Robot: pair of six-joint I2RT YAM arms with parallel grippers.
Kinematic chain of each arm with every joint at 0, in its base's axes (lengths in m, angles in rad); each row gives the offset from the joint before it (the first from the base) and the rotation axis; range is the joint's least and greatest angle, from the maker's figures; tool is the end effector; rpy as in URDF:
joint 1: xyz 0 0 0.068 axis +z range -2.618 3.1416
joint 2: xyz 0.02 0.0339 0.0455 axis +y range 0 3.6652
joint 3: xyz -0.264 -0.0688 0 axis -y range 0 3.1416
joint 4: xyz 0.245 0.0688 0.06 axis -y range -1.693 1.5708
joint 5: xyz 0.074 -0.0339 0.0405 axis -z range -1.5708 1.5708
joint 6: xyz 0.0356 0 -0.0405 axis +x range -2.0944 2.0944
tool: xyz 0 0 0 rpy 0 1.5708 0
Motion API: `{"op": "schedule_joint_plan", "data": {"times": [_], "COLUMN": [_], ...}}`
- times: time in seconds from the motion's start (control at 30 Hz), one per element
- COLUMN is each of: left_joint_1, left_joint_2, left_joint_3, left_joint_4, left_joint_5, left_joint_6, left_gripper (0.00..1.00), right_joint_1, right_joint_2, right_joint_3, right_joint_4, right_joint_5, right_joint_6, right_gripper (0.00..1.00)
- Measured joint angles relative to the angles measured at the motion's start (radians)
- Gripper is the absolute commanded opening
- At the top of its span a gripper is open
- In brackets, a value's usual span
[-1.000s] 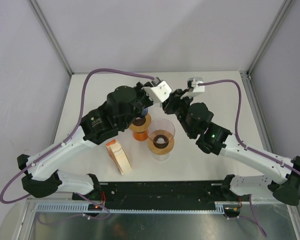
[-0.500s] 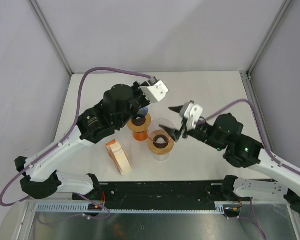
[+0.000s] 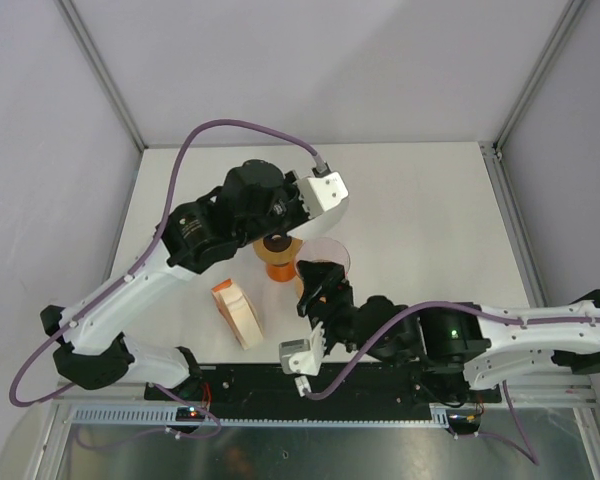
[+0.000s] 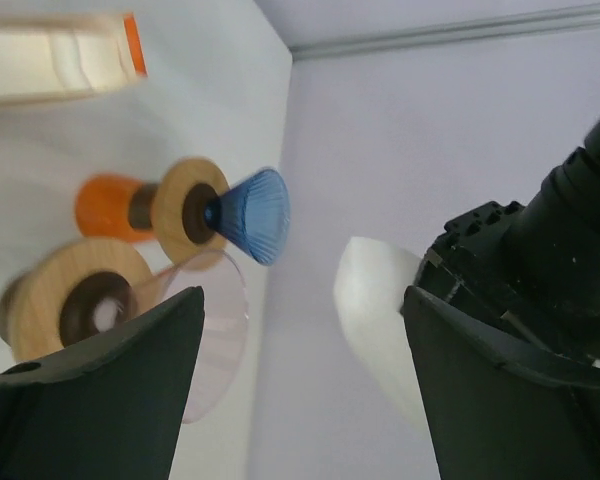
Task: Place the coffee filter in the dripper
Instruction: Place the coffee filter in the coffee dripper.
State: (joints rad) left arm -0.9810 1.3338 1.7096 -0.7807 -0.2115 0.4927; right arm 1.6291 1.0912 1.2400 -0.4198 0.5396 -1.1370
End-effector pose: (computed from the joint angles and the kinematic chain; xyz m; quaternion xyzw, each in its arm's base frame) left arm 0.1530 -0.2152 0.4730 0.5148 0.6539 -0.0468 0.5525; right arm 0.0047 0.2330 0.4154 -0.7238 0.3017 -0.0638 0.6173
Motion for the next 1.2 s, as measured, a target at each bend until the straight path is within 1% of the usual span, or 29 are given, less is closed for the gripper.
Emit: {"op": "schedule_joint_plan", "data": {"times": [0.13, 0.3, 0.5, 0.63, 0.7, 0.77, 0.9, 1.2], "left_joint_1": [0.0, 0.001, 0.001, 0.002, 0.002, 0.002, 0.002, 0.012], "left_joint_2": [0.008, 0.007, -0.008, -0.012, -0.017, -0.022, -0.029, -0.029], "left_joint_3": [0.001, 0.019, 0.025, 0.041, 0.041, 0.041, 0.043, 0.134], "left_joint_4": [-0.047, -0.082, -0.109, -0.118, -0.124, -0.13, -0.147, -0.165], "left_joint_5": [0.052, 0.086, 0.119, 0.142, 0.153, 0.166, 0.174, 0.126], "left_joint_6": [-0.024, -0.033, -0.04, -0.042, -0.044, -0.048, -0.048, -0.06], "left_gripper": [0.0, 0.0, 0.0, 0.0, 0.0, 0.0, 0.0, 0.0], "right_joint_1": [-0.003, -0.04, -0.085, -0.116, -0.13, -0.148, -0.174, -0.161], "right_joint_2": [0.036, 0.073, 0.149, 0.185, 0.203, 0.218, 0.234, 0.235], "right_joint_3": [0.014, 0.064, 0.097, 0.117, 0.135, 0.155, 0.185, 0.196], "right_joint_4": [-0.052, -0.077, -0.099, -0.117, -0.13, -0.145, -0.181, -0.279], "right_joint_5": [0.092, 0.18, 0.218, 0.225, 0.229, 0.233, 0.244, 0.262], "right_joint_6": [-0.088, -0.134, -0.144, -0.143, -0.14, -0.133, -0.109, -0.045], "right_gripper": [0.85, 0.81, 0.71, 0.62, 0.55, 0.43, 0.26, 0.03]}}
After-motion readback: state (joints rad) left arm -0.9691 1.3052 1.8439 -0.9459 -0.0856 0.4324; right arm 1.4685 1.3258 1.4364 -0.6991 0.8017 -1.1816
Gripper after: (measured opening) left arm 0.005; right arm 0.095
